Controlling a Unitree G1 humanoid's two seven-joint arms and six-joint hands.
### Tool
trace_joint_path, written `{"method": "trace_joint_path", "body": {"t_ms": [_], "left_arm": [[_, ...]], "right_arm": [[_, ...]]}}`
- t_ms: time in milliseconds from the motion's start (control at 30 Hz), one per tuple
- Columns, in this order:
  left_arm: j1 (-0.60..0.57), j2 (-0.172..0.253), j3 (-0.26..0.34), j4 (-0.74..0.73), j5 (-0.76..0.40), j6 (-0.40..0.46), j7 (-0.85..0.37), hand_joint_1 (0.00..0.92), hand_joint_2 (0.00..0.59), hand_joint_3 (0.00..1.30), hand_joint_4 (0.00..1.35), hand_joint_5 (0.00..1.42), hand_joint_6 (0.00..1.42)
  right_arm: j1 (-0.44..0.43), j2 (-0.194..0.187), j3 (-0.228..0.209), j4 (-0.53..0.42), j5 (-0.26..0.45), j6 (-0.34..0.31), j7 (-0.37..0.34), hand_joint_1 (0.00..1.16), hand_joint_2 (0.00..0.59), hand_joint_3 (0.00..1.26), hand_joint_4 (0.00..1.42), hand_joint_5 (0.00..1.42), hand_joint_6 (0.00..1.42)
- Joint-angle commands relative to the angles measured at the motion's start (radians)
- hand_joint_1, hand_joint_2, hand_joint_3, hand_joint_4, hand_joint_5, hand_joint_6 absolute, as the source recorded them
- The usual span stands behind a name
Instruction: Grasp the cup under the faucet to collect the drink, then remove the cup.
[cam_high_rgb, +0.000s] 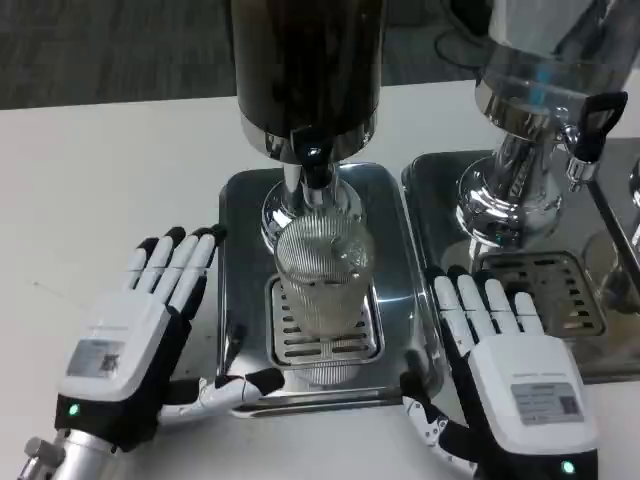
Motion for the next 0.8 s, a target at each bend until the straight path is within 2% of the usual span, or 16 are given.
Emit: {"method": "trace_joint_path", "body": {"t_ms": [33,167,267,367,433,500,567,633,667,800], "left_arm": [[0.043,0.014,0.015,-0.055,0.006,0.064,-0.041,0.000,0.018,0.00,0.00,0.00,0.00],[0.063,0.020,0.037,-0.086,-0.021,0.061,-0.056,0.000,0.030,0.00,0.00,0.00,0.00],[0.069,0.019,0.082,-0.108,-0.096,-0.011,-0.063,0.000,0.047,0.00,0.00,0.00,0.00],[0.062,0.019,0.127,-0.111,-0.183,-0.125,-0.081,0.000,0.064,0.00,0.00,0.00,0.00],[0.037,0.016,0.158,-0.096,-0.317,-0.263,-0.158,0.000,0.082,0.00,0.00,0.00,0.00],[-0.002,0.012,0.169,-0.079,-0.519,-0.391,-0.322,0.000,0.098,0.00,0.00,0.01,0.00],[-0.039,0.001,0.155,-0.076,-0.759,-0.448,-0.538,0.000,0.109,0.01,0.00,0.04,0.02],[-0.061,-0.011,0.136,-0.123,-1.038,-0.404,-0.826,0.000,0.116,0.04,0.00,0.07,0.06],[-0.066,-0.017,0.137,-0.140,-1.119,-0.382,-0.921,0.000,0.116,0.04,0.00,0.08,0.06],[-0.086,-0.041,0.172,-0.203,-1.323,-0.267,-1.220,0.000,0.118,0.01,0.00,0.08,0.07]], "right_arm": [[-0.016,-0.001,0.008,0.010,-0.006,0.010,0.008,0.41,0.393,0.00,0.00,0.00,0.00],[-0.011,0.000,0.007,0.000,0.005,0.020,0.017,0.40,0.393,0.00,0.00,0.00,0.00],[-0.007,0.004,-0.004,-0.016,0.036,0.016,0.028,0.40,0.389,0.00,0.00,0.00,0.00],[-0.002,0.001,-0.007,-0.027,0.059,0.003,0.020,0.37,0.393,0.00,0.00,0.00,0.00],[-0.002,-0.002,-0.011,-0.031,0.083,-0.012,0.022,0.37,0.393,0.00,0.00,0.00,0.00],[-0.005,-0.001,-0.011,-0.029,0.091,-0.016,0.025,0.37,0.393,0.00,0.00,0.00,0.00],[-0.008,0.000,-0.008,-0.027,0.093,-0.016,0.029,0.36,0.392,0.00,0.00,0.00,0.00],[-0.006,0.004,-0.006,-0.027,0.091,-0.010,0.031,0.37,0.390,0.00,0.00,0.00,0.00],[-0.006,0.005,-0.008,-0.026,0.094,-0.009,0.034,0.37,0.389,0.00,0.00,0.00,0.00],[-0.007,0.009,-0.008,-0.023,0.099,-0.013,0.038,0.37,0.387,0.00,0.00,0.00,0.00]]}}
